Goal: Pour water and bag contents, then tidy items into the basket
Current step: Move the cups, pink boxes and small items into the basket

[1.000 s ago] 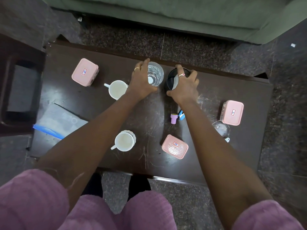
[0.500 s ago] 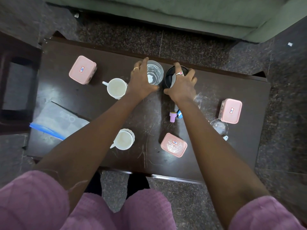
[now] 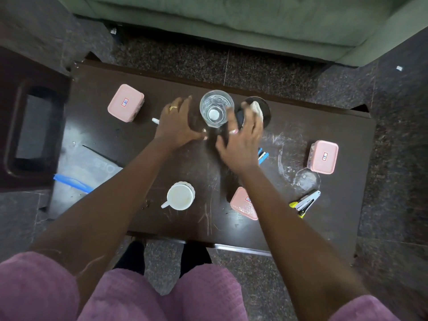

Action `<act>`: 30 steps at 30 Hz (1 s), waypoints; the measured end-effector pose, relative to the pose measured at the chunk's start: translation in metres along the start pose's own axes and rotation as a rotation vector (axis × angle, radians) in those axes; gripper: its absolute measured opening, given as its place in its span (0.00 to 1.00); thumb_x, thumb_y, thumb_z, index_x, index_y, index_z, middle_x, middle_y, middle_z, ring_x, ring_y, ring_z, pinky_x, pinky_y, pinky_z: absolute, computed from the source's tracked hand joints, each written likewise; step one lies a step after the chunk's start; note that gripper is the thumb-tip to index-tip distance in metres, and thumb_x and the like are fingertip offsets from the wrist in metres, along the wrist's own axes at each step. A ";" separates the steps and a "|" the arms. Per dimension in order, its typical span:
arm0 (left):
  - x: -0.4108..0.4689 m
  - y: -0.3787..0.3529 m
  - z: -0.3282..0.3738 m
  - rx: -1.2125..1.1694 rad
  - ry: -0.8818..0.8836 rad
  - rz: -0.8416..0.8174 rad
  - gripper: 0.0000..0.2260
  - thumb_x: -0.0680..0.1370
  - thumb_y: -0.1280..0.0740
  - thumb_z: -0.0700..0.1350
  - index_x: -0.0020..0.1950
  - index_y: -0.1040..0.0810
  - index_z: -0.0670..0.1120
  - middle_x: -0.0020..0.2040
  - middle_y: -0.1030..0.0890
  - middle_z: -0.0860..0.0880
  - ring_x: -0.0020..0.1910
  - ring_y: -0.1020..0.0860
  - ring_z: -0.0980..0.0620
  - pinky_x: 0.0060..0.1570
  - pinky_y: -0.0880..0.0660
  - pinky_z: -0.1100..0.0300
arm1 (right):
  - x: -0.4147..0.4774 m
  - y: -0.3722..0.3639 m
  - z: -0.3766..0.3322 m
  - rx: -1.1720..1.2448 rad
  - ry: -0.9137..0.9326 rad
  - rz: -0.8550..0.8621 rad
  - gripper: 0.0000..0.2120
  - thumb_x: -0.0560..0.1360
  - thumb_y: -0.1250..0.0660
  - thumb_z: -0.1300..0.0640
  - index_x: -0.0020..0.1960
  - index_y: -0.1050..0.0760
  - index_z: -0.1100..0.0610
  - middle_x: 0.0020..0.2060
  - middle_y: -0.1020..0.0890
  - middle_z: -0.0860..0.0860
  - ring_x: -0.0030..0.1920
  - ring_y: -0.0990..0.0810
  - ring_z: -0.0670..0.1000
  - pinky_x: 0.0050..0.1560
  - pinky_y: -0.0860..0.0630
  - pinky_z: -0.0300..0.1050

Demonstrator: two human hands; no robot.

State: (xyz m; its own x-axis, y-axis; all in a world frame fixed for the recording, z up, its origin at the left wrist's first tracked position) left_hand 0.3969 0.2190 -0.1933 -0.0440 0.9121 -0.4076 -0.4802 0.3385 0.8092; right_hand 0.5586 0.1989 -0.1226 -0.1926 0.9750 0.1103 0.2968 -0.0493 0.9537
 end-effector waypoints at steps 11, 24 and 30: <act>-0.023 0.002 -0.055 0.155 0.092 0.066 0.38 0.68 0.26 0.52 0.73 0.40 0.48 0.66 0.29 0.39 0.68 0.34 0.37 0.71 0.41 0.41 | -0.145 -0.118 -0.113 0.133 0.412 -0.825 0.44 0.62 0.27 0.40 0.72 0.41 0.51 0.69 0.37 0.59 0.63 0.34 0.62 0.59 0.29 0.58; -0.028 0.003 -0.063 -0.114 -0.029 0.095 0.36 0.65 0.23 0.48 0.69 0.35 0.47 0.64 0.25 0.46 0.62 0.31 0.42 0.61 0.30 0.49 | -0.131 -0.125 -0.103 0.198 0.241 -0.742 0.32 0.65 0.30 0.54 0.66 0.37 0.45 0.62 0.33 0.53 0.62 0.32 0.58 0.46 0.22 0.54; -0.052 0.042 -0.089 -0.217 -0.129 0.236 0.30 0.65 0.24 0.52 0.63 0.30 0.46 0.60 0.22 0.49 0.59 0.24 0.46 0.59 0.37 0.57 | -0.075 -0.096 -0.125 0.246 0.152 -0.565 0.33 0.63 0.28 0.51 0.65 0.36 0.47 0.60 0.29 0.49 0.57 0.25 0.55 0.44 0.22 0.52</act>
State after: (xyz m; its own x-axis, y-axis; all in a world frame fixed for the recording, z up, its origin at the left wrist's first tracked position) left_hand 0.3011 0.1656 -0.1757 -0.0713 0.9858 -0.1520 -0.6456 0.0706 0.7604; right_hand 0.4280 0.1035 -0.1876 -0.5077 0.7934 -0.3359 0.3132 0.5331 0.7859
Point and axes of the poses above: each hand's wrist, its own x-axis towards the middle knuckle, its own y-axis out of the back of the hand, z = x × y, the point moved 10 cm from there along x, towards the middle knuckle
